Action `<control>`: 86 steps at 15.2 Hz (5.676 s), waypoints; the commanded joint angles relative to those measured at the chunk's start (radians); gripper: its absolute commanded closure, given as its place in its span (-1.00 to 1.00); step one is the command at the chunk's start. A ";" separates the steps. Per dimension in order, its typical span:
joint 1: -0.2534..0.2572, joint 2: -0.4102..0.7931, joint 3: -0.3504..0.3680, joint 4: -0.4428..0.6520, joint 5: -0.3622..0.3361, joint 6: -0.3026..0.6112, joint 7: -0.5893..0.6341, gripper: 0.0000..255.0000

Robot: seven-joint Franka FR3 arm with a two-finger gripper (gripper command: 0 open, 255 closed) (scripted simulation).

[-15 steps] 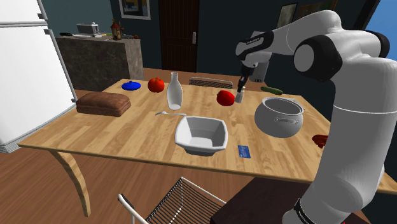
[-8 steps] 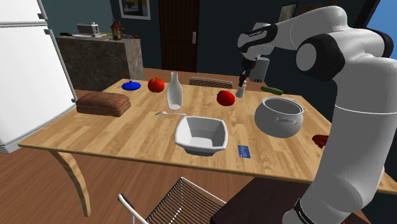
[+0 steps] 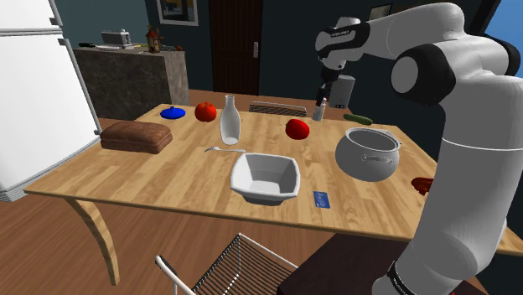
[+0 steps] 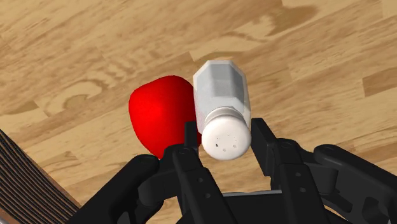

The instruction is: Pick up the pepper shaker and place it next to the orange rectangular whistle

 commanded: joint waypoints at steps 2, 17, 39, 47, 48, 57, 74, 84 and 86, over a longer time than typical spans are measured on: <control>-0.005 -0.058 -0.014 -0.066 -0.020 0.011 -0.024 1.00; -0.108 -0.382 -0.132 -0.410 -0.157 0.058 -0.229 1.00; -0.292 -0.463 -0.459 -0.410 -0.198 -0.034 -0.722 1.00; -0.291 -0.445 -0.476 -0.505 -0.183 0.071 -0.745 1.00; -0.291 -0.441 -0.479 -0.516 -0.179 0.085 -0.749 1.00; -0.282 -0.390 -0.509 -0.604 -0.129 0.200 -0.799 1.00; -0.276 -0.233 -0.542 -0.703 0.056 0.366 -0.953 1.00; -0.276 -0.233 -0.542 -0.703 0.056 0.366 -0.953 -1.00; -0.272 -0.270 -0.546 -0.692 0.009 0.341 -0.920 -1.00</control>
